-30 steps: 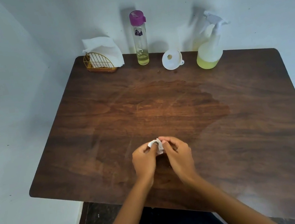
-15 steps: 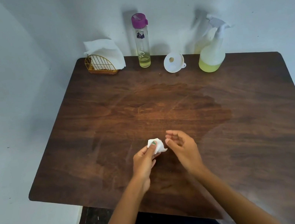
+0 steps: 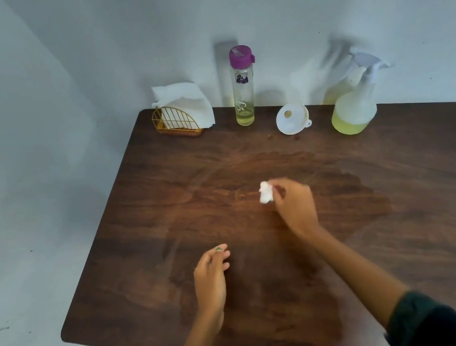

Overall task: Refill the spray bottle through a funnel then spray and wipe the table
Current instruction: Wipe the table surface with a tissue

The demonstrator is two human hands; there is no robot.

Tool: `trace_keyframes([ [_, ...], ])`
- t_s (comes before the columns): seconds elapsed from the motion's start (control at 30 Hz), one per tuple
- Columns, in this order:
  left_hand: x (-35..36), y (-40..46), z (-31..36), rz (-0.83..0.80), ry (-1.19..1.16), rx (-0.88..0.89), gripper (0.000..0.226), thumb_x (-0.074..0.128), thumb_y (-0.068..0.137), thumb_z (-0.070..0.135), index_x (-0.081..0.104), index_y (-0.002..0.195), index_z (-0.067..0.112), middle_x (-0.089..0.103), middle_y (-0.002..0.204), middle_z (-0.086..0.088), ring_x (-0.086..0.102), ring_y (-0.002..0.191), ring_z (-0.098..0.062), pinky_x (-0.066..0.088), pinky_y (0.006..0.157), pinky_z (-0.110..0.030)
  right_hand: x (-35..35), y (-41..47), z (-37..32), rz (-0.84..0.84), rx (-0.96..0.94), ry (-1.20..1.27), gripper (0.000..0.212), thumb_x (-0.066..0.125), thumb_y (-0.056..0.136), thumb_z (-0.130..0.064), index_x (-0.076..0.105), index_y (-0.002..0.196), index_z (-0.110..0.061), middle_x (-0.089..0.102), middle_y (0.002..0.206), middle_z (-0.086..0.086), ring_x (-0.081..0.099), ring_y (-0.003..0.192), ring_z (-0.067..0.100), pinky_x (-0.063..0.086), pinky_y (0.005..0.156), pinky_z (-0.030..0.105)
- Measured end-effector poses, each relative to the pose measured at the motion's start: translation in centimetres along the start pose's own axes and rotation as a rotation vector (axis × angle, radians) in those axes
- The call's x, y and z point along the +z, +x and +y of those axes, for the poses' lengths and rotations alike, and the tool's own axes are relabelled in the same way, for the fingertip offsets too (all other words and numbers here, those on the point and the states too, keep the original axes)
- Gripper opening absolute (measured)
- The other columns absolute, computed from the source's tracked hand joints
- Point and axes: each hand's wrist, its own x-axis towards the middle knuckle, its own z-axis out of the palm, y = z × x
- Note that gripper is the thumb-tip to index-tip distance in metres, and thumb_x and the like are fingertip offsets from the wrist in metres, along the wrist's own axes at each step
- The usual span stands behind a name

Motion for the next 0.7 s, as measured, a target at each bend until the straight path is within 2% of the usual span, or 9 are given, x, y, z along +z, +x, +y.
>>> trace_keyframes([
  [0.07, -1.2, 0.7, -0.1, 0.029, -0.031, -0.013, 0.02, 0.047, 0.098, 0.021, 0.066, 0.099, 0.027, 0.068, 0.104, 0.004, 0.062, 0.096, -0.013, 0.046, 0.075, -0.025, 0.3, 4.1, -0.1, 0.012, -0.032, -0.204, 0.023, 0.05, 0.092, -0.01, 0.068, 0.106, -0.009, 0.071, 0.106, 0.01, 0.065, 0.097, 0.029, 0.052, 0.087, 0.041],
  [0.13, -2.2, 1.3, -0.2, 0.052, -0.055, -0.014, 0.02, 0.046, 0.099, 0.02, 0.066, 0.102, 0.024, 0.068, 0.104, 0.003, 0.062, 0.096, -0.014, 0.045, 0.075, -0.025, 1.6, 7.3, 0.4, -0.031, -0.074, -0.419, 0.027, 0.047, 0.091, -0.004, 0.063, 0.113, -0.008, 0.066, 0.11, 0.014, 0.062, 0.099, 0.034, 0.05, 0.084, 0.043],
  [0.2, -3.2, 1.8, -0.7, 0.08, -0.061, 0.006, 0.022, 0.046, 0.099, 0.018, 0.066, 0.101, 0.023, 0.068, 0.105, 0.001, 0.062, 0.095, -0.015, 0.046, 0.077, -0.029, 3.9, 8.4, 0.6, -0.096, -0.105, -0.501, 0.025, 0.042, 0.092, -0.003, 0.06, 0.11, -0.006, 0.064, 0.109, 0.014, 0.061, 0.099, 0.034, 0.049, 0.081, 0.042],
  [0.3, -4.5, 2.6, -1.5, 0.203, -0.09, 0.054, 0.026, 0.042, 0.1, 0.014, 0.066, 0.1, 0.024, 0.067, 0.109, -0.002, 0.061, 0.099, -0.018, 0.044, 0.085, -0.032, 9.1, 6.8, -0.6, -0.231, -0.219, -0.589, 0.034, 0.04, 0.091, -0.004, 0.058, 0.119, 0.0, 0.061, 0.122, 0.018, 0.057, 0.116, 0.034, 0.046, 0.096, 0.04],
  [0.37, -5.1, 3.2, -2.1, 0.348, -0.089, 0.076, 0.03, 0.036, 0.102, 0.015, 0.065, 0.107, 0.021, 0.065, 0.114, -0.003, 0.059, 0.106, -0.021, 0.043, 0.09, -0.033, 12.4, 4.4, -2.2, -0.348, -0.336, -0.727, 0.044, 0.04, 0.086, -0.015, 0.061, 0.12, 0.003, 0.061, 0.125, 0.019, 0.054, 0.122, 0.034, 0.045, 0.1, 0.043],
  [0.5, -5.7, 4.4, -2.9, 0.568, -0.09, 0.147, 0.04, 0.032, 0.103, 0.029, 0.05, 0.135, 0.013, 0.052, 0.139, -0.007, 0.047, 0.128, -0.021, 0.035, 0.111, -0.041, 16.7, -3.0, -5.1, -0.655, -0.691, -0.769, 0.063, 0.025, 0.089, -0.048, 0.058, 0.129, -0.012, 0.055, 0.137, 0.009, 0.049, 0.13, 0.024, 0.038, 0.098, 0.062],
  [0.6, -5.5, 4.8, -2.5, 0.558, -0.095, 0.151, 0.045, 0.028, 0.105, 0.028, 0.035, 0.146, 0.01, 0.037, 0.144, 0.006, 0.034, 0.133, -0.009, 0.027, 0.109, -0.026, 17.7, -6.2, -4.5, -0.833, -1.121, -0.817, 0.066, 0.021, 0.094, -0.048, 0.024, 0.148, -0.009, 0.023, 0.156, 0.012, 0.019, 0.146, 0.023, 0.016, 0.111, 0.061],
  [0.63, -5.4, 4.9, -2.5, 0.548, -0.091, 0.155, 0.046, 0.027, 0.105, 0.028, 0.033, 0.147, 0.009, 0.036, 0.144, 0.006, 0.033, 0.134, -0.008, 0.025, 0.107, -0.023, 17.2, -5.9, -4.2, -0.872, -1.156, -0.806, 0.069, 0.02, 0.094, -0.05, 0.017, 0.15, -0.009, 0.016, 0.158, 0.01, 0.012, 0.147, 0.021, 0.009, 0.113, 0.059],
  [0.7, -5.0, 5.0, -2.9, 0.56, -0.037, 0.183, 0.046, 0.029, 0.105, 0.027, 0.035, 0.146, 0.007, 0.037, 0.15, -0.004, 0.033, 0.138, -0.016, 0.024, 0.108, -0.024, 15.8, -3.3, -3.9, -0.771, -1.084, -0.719, 0.076, 0.018, 0.09, -0.059, 0.018, 0.15, -0.011, 0.018, 0.158, 0.005, 0.012, 0.147, 0.014, 0.009, 0.114, 0.059],
])
